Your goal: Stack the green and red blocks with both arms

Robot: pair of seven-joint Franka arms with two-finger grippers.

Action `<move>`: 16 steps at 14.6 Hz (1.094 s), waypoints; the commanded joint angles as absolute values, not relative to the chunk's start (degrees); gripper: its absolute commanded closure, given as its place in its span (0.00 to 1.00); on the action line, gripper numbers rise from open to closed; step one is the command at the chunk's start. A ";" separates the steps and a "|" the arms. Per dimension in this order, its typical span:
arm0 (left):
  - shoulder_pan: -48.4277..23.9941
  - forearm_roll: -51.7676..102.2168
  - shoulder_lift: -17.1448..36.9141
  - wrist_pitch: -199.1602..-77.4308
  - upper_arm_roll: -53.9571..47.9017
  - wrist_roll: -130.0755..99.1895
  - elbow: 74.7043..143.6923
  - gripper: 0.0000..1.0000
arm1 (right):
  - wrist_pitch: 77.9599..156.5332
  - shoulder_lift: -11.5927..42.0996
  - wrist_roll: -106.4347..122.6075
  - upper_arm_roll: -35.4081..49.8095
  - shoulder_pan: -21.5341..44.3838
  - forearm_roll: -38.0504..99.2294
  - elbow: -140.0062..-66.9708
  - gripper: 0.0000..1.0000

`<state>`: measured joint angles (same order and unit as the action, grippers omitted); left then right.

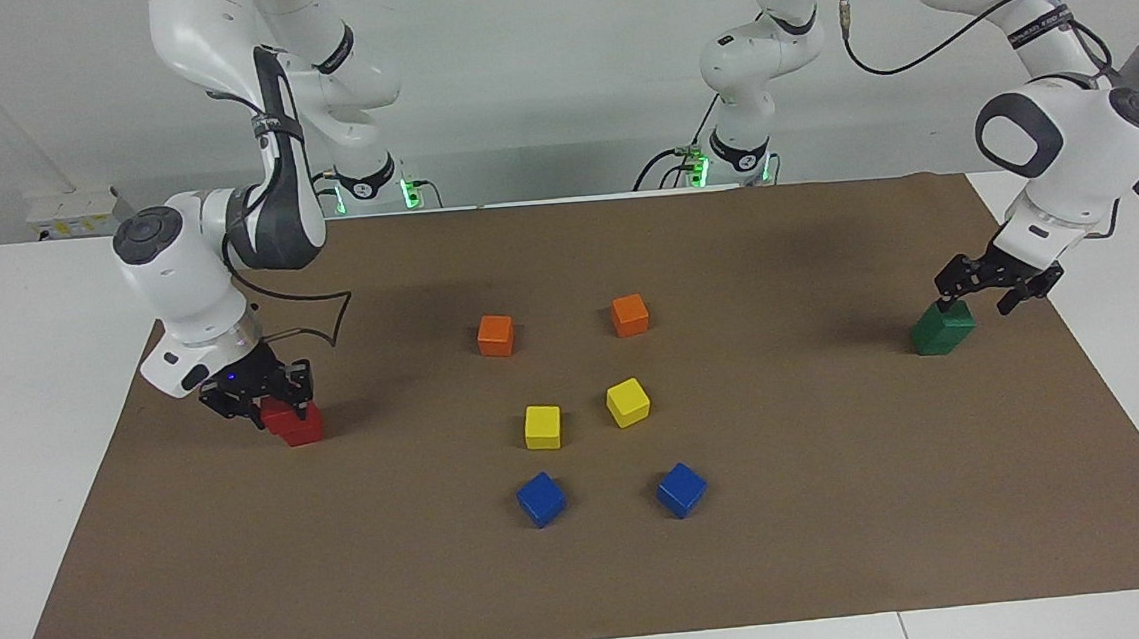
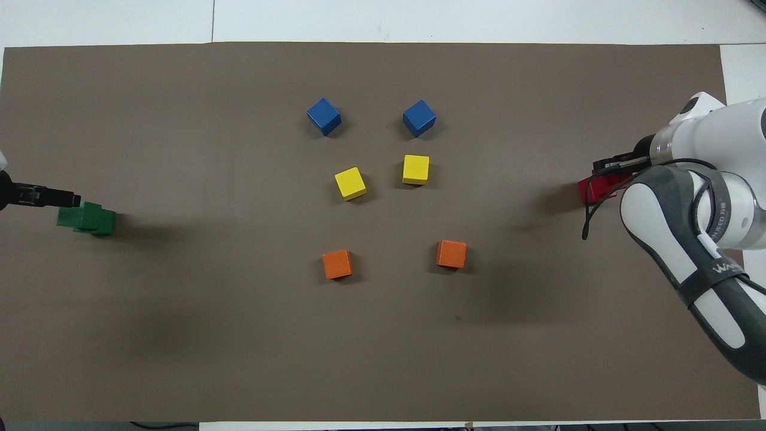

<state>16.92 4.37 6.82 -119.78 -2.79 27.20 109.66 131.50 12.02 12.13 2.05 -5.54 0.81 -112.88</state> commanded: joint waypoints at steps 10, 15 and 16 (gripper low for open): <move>15.73 1.85 -4.57 -106.19 -2.90 20.51 106.19 0.00 | 132.54 10.99 15.47 2.46 -6.33 1.23 -115.75 1.00; 15.21 -0.08 -4.31 -101.88 -4.83 16.79 101.62 0.00 | 132.54 10.90 15.56 2.37 -6.50 1.23 -115.93 1.00; 14.86 -0.61 -3.78 -100.30 -5.36 16.27 99.86 0.00 | 132.54 10.90 15.56 2.46 -6.50 1.23 -115.84 1.00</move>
